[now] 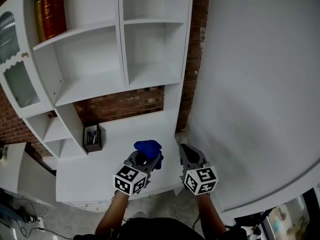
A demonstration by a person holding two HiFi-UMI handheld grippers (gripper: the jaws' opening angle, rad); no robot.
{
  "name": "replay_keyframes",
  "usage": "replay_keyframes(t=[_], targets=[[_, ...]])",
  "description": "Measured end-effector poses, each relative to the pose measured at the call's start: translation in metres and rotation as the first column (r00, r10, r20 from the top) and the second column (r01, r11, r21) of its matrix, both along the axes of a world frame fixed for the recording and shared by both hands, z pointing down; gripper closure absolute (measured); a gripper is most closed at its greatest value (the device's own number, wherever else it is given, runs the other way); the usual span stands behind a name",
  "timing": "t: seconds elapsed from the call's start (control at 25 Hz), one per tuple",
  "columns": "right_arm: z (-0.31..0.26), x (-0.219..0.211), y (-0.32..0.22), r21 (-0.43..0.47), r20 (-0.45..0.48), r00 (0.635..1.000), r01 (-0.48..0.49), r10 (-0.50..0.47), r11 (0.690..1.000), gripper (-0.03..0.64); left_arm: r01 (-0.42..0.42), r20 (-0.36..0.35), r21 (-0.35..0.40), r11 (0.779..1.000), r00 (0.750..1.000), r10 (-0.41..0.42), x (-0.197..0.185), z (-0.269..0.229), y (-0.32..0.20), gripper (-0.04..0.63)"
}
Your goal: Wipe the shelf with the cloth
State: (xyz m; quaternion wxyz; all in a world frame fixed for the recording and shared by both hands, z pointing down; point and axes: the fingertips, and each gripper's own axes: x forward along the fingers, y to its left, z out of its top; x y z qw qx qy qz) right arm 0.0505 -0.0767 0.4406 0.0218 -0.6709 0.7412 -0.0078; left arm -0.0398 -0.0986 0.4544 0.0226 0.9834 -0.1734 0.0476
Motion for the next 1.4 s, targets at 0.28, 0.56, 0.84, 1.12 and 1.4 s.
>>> replay_keyframes(t=[0.28,0.56,0.84,1.12,1.4], targets=[[0.003,0.015,-0.01,-0.004,0.033,0.999,-0.005,0.005,1.0,0.597,0.003,0.024,0.01,1.0,1.0,-0.003,0.009,0.002,-0.005,0.506],[0.011,0.022,-0.03,-0.022,0.034,0.999,-0.012,0.013,1.0,0.597,0.003,0.021,-0.002,1.0,1.0,-0.003,0.017,0.006,-0.029,0.506],[0.009,0.039,-0.058,-0.026,0.042,0.999,-0.03,0.031,0.999,0.597,-0.034,0.008,-0.001,0.999,0.999,0.034,0.037,-0.001,-0.053,0.506],[0.009,0.055,-0.091,-0.038,0.043,0.998,-0.041,0.043,0.998,0.597,-0.037,0.002,-0.005,0.999,0.999,0.037,0.05,-0.005,-0.087,0.506],[0.006,0.068,-0.118,-0.044,0.032,0.998,-0.06,0.062,0.997,0.597,-0.073,-0.008,0.001,0.997,0.997,0.073,0.067,-0.012,-0.112,0.506]])
